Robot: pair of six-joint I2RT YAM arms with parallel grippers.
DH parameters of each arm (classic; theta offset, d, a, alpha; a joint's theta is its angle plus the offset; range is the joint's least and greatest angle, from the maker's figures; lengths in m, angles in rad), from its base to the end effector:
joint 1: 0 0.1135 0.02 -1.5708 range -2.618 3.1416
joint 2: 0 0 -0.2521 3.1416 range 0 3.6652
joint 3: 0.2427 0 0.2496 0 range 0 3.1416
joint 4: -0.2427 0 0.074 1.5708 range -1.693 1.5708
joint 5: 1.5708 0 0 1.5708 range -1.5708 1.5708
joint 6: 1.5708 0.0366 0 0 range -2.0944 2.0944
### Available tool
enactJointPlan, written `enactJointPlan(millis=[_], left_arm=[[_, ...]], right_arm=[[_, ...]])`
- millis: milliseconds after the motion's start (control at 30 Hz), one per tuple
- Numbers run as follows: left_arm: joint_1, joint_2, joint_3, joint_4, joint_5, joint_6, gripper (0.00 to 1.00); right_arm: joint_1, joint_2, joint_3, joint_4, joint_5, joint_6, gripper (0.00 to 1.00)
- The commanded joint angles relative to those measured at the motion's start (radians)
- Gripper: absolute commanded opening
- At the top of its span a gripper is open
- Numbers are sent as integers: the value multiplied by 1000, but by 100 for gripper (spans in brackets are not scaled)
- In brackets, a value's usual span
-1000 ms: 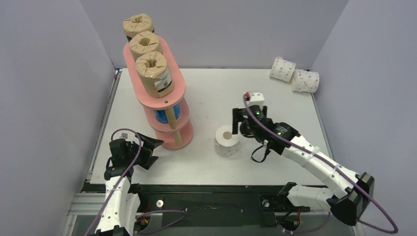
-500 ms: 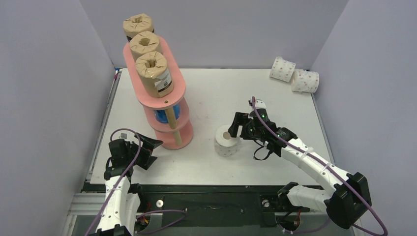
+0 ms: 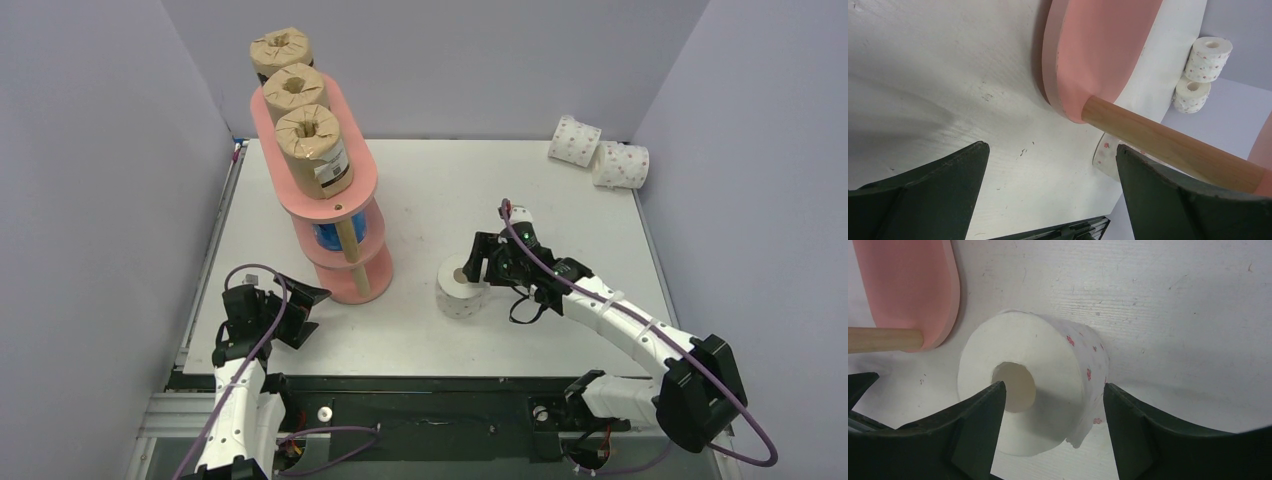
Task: Place and organize the paper towels onto the shelf
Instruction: Pick up the paper towel from the center of the board.
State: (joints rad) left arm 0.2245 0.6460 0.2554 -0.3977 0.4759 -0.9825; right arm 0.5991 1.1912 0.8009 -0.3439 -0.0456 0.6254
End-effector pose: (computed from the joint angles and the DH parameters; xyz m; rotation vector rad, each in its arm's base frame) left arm 0.1409 0.0150 0.1529 -1.1784 2.1378 -0.9180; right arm 0.2101 0.1455 0.2369 0.0073 2.4008 0.6581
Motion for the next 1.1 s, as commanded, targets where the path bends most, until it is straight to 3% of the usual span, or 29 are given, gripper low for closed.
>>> enactJointPlan(millis=[0, 167, 533, 767, 1067], left_arm=[[6, -3, -3, 13, -11, 16, 100], [7, 8, -6, 19, -9, 21, 100], [6, 13, -8, 23, -6, 28, 100], [6, 19, -4, 26, -4, 29, 100], [6, 10, 0, 11, -9, 28, 100]], right_arm=[[17, 35, 5, 35, 42, -21, 66], [46, 66, 14, 36, 95, -22, 61], [90, 82, 60, 12, 140, -21, 35], [93, 59, 197, -17, 173, -42, 31], [87, 255, 424, -13, 149, -36, 28]])
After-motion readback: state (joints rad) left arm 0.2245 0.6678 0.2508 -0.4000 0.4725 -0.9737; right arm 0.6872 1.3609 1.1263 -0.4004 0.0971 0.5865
